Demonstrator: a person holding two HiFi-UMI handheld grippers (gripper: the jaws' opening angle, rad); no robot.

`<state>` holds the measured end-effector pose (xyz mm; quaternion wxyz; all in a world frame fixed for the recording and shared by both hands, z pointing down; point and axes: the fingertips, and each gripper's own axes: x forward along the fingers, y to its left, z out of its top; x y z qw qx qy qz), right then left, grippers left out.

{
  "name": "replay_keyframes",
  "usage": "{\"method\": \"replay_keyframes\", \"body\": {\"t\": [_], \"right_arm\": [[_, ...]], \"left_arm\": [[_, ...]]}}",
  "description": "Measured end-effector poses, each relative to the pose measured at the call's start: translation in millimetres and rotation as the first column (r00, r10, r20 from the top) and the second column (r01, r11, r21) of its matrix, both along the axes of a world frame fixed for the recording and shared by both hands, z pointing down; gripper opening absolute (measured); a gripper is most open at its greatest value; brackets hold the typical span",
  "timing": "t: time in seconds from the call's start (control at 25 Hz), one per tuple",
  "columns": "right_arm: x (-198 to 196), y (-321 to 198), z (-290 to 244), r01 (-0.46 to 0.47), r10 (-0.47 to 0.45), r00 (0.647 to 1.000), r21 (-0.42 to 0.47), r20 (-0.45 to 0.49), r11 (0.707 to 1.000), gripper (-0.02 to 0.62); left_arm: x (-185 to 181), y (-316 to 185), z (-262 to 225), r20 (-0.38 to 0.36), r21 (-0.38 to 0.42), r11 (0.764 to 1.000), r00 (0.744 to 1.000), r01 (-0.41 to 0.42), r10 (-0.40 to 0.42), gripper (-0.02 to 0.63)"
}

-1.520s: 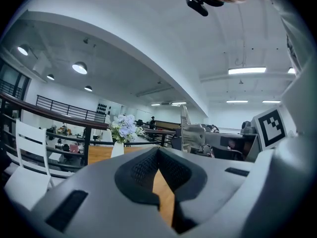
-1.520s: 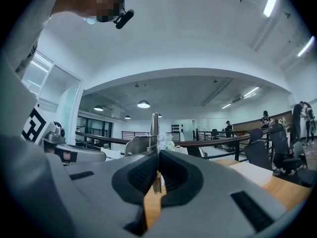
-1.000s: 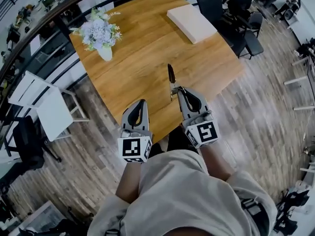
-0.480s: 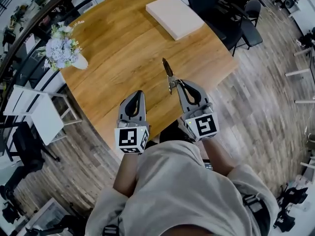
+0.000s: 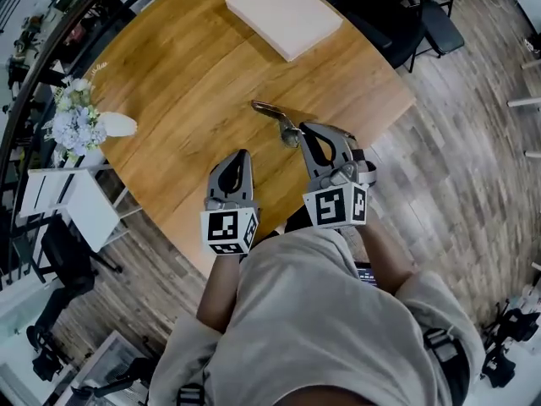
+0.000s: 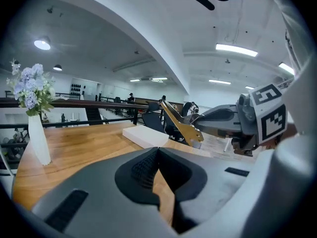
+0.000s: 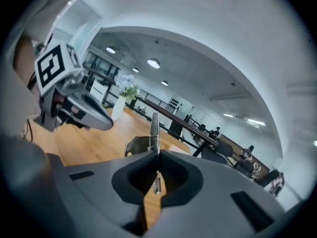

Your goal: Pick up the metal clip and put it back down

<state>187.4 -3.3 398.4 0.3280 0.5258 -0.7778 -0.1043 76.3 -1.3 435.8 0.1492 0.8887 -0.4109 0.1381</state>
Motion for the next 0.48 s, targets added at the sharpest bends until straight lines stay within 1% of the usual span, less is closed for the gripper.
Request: {"method": "replay_keyframes", "body": {"t": [0.08,0.16,0.32,0.48], "right_arm": [[4.6,-7.2,11.2,0.026,-0.027,0.995,-0.006,-0.095,1.0,0.028],[9.0,-14.7,20.7,0.051,-0.053,0.987,-0.018,-0.149,0.999,0.028],[18.7,-26.5,41.4,0.075,-0.083,0.979,-0.05,-0.185,0.996,0.028],[28.9,-43.4,65.4,0.101,-0.119,0.971,-0.095,-0.209,0.99,0.028]], "left_arm": [[5.2,-5.8,8.1,0.015,-0.014,1.0,1.0,0.005,-0.005,0.023],[10.4,-11.9,16.0,0.029,-0.026,1.0,0.999,0.013,-0.012,0.023],[20.3,-19.5,33.8,0.06,-0.05,0.998,0.998,0.022,-0.019,0.023],[28.6,-27.0,56.9,0.077,-0.099,0.994,0.996,0.052,-0.045,0.023]]}}
